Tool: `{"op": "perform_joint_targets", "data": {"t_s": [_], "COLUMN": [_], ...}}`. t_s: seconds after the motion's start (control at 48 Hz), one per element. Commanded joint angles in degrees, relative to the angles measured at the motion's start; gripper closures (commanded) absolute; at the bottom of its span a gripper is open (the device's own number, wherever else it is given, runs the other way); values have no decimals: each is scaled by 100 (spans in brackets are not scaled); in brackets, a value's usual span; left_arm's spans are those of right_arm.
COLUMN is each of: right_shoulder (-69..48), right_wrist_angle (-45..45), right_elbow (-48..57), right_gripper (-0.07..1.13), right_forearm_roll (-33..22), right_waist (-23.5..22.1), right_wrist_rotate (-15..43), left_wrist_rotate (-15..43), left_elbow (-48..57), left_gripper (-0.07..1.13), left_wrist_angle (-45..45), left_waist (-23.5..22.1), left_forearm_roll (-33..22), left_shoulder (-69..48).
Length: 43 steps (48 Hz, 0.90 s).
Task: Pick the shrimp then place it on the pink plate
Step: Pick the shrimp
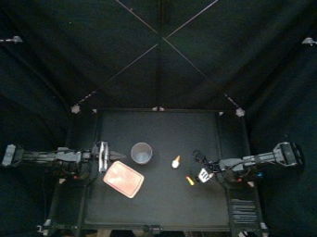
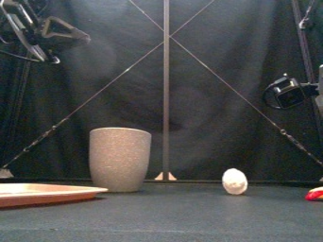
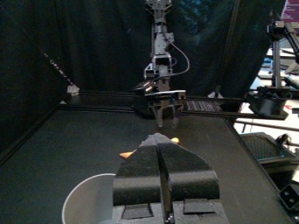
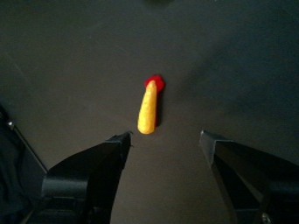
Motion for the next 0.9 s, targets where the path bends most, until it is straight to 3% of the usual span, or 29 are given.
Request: {"op": "perform_joint_targets", "data": {"t_s": [0.021,0.604,0.896], "right_shoulder": [193,1538,1784], "right_wrist_angle": [-79,-870,-1090], "right_elbow": [-185,-501,-519], "right_gripper": [9,11,33], "right_forearm_roll": [-53,79,88], "right_waist": [114,439,501], "right_wrist_rotate": [97,114,105], "left_wrist_rotate": [9,18,9], "left_elbow": [-88,-18,9], "left_gripper": [98,98,98], "left_wrist_angle": [-44,-44,-44], "left_waist": [53,88,79], "left_forearm_roll": [-9,0,-9], "left_shoulder": [18,18,18]}}
